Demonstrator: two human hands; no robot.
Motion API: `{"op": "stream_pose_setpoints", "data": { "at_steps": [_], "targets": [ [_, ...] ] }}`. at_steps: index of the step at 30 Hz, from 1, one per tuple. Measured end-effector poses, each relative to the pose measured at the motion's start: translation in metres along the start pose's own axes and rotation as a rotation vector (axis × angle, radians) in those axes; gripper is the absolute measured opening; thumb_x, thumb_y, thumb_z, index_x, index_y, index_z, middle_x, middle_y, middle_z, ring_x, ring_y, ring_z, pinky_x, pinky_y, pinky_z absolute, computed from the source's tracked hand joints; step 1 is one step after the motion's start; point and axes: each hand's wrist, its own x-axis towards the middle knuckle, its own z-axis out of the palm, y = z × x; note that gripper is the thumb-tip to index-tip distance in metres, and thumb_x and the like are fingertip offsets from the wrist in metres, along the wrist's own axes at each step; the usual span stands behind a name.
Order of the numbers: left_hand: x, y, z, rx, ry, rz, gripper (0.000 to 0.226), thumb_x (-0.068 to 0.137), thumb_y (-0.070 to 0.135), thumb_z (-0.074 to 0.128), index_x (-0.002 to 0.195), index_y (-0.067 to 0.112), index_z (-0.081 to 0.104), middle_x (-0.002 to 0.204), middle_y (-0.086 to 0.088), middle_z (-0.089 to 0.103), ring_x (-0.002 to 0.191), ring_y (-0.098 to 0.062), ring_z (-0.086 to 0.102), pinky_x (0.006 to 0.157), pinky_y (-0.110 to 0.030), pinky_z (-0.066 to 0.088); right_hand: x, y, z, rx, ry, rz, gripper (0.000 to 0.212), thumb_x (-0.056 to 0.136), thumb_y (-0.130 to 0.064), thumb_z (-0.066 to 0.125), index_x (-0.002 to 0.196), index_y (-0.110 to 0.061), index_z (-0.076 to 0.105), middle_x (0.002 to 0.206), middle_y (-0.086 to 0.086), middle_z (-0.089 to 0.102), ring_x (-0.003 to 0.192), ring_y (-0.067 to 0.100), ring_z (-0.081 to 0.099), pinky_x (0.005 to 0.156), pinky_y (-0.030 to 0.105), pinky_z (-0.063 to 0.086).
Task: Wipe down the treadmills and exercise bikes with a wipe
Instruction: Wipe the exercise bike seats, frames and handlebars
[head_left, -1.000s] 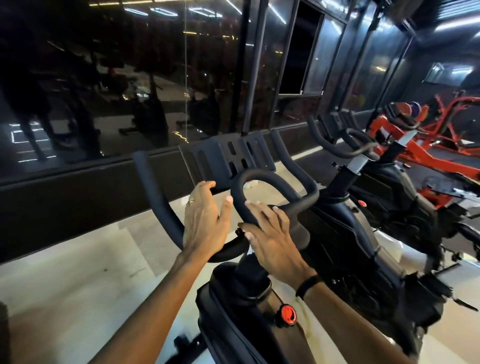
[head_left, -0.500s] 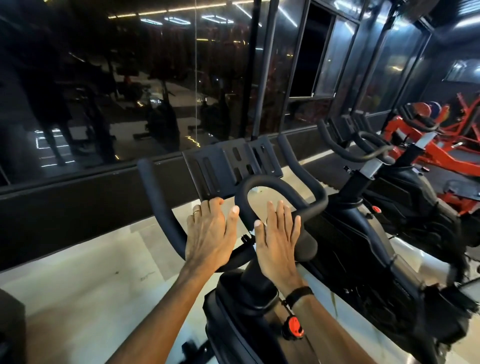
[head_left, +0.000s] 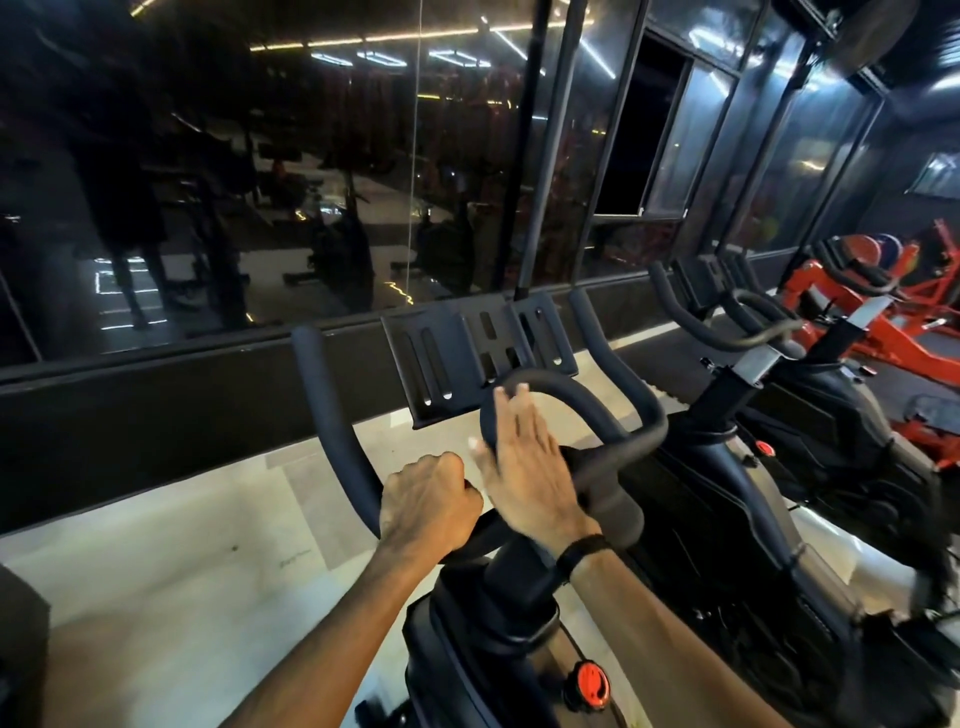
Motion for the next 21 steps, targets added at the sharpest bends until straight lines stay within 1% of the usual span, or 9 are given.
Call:
{"op": "stream_pose_setpoints", "data": {
  "at_steps": [2, 4, 7, 9, 12, 14, 16, 19, 21],
  "targets": [
    [0.000, 0.001, 0.000, -0.011, 0.032, -0.016, 0.020, 0.097, 0.022, 0.042, 0.105, 0.013, 0.058, 0.107, -0.009, 0.068, 0.099, -0.030, 0.063, 0.079, -0.037, 0.041, 0.002, -0.006, 0.003, -0.056, -0.052, -0.093, 0.072, 0.106, -0.039, 0.039, 0.159, -0.016, -0.003, 0.166, 0.015, -0.012, 0.154, 0.031, -0.004, 0.124, 0.044, 0.010],
    [0.001, 0.001, 0.000, -0.017, 0.049, -0.028, 0.017, 0.096, 0.021, 0.043, 0.105, 0.012, 0.055, 0.106, -0.009, 0.067, 0.099, -0.030, 0.063, 0.078, -0.037, 0.041, 0.014, -0.007, 0.005, -0.123, -0.033, -0.114, 0.076, 0.105, -0.033, 0.045, 0.159, -0.014, -0.006, 0.165, 0.019, -0.014, 0.153, 0.034, -0.008, 0.125, 0.047, 0.008],
    [0.002, 0.000, 0.001, -0.042, 0.055, -0.029, 0.015, 0.092, 0.018, 0.045, 0.104, 0.012, 0.052, 0.105, -0.009, 0.067, 0.099, -0.031, 0.063, 0.077, -0.037, 0.040, 0.041, -0.009, 0.008, -0.257, 0.069, -0.206, 0.076, 0.101, -0.026, 0.051, 0.159, -0.012, 0.005, 0.165, 0.023, -0.005, 0.153, 0.037, -0.002, 0.124, 0.054, 0.011],
    [0.004, -0.001, 0.001, -0.057, 0.059, -0.027, 0.013, 0.091, 0.016, 0.045, 0.102, 0.012, 0.050, 0.104, -0.009, 0.066, 0.097, -0.031, 0.063, 0.075, -0.036, 0.038, 0.059, -0.012, 0.009, -0.280, 0.072, -0.258, 0.073, 0.100, -0.024, 0.051, 0.159, -0.013, 0.010, 0.165, 0.022, -0.002, 0.154, 0.035, 0.000, 0.124, 0.055, 0.008],
    [0.004, -0.002, 0.001, -0.060, 0.063, -0.021, 0.006, 0.092, 0.015, 0.045, 0.097, 0.013, 0.047, 0.103, -0.009, 0.066, 0.094, -0.030, 0.064, 0.072, -0.034, 0.035, 0.090, -0.013, 0.006, -0.241, 0.060, -0.219, 0.068, 0.103, -0.027, 0.048, 0.160, -0.015, 0.012, 0.166, 0.017, -0.005, 0.154, 0.031, -0.005, 0.124, 0.053, 0.002],
    [0.004, -0.003, 0.000, -0.052, 0.072, -0.020, 0.011, 0.091, 0.014, 0.044, 0.102, 0.011, 0.048, 0.104, -0.010, 0.066, 0.095, -0.031, 0.064, 0.072, -0.034, 0.035, 0.108, -0.011, 0.003, -0.162, 0.019, -0.178, 0.062, 0.104, -0.028, 0.047, 0.159, -0.016, 0.019, 0.167, 0.014, -0.006, 0.154, 0.029, -0.010, 0.125, 0.049, -0.002],
    [0.005, -0.004, 0.000, -0.042, 0.077, -0.024, 0.019, 0.090, 0.013, 0.043, 0.108, 0.009, 0.048, 0.105, -0.011, 0.066, 0.097, -0.033, 0.064, 0.071, -0.034, 0.033, 0.114, -0.009, 0.004, -0.099, -0.030, -0.193, 0.058, 0.105, -0.028, 0.046, 0.158, -0.019, 0.025, 0.166, 0.013, -0.012, 0.153, 0.028, -0.017, 0.124, 0.046, -0.007],
    [0.005, -0.004, 0.002, -0.051, 0.103, -0.021, 0.029, 0.090, 0.012, 0.043, 0.118, 0.006, 0.047, 0.106, -0.011, 0.066, 0.097, -0.033, 0.064, 0.071, -0.035, 0.034, 0.091, -0.002, 0.003, -0.176, -0.029, -0.333, 0.061, 0.104, -0.030, 0.046, 0.159, -0.019, 0.020, 0.165, 0.013, -0.021, 0.151, 0.029, -0.023, 0.124, 0.049, -0.008],
    [0.005, -0.004, 0.002, -0.062, 0.116, -0.013, 0.032, 0.092, 0.014, 0.044, 0.123, 0.007, 0.045, 0.106, -0.011, 0.067, 0.097, -0.032, 0.065, 0.073, -0.035, 0.038, 0.061, 0.005, 0.002, -0.240, -0.057, -0.449, 0.060, 0.104, -0.029, 0.047, 0.158, -0.019, 0.023, 0.167, 0.010, -0.014, 0.153, 0.027, -0.016, 0.125, 0.052, -0.002]
  ]
}}
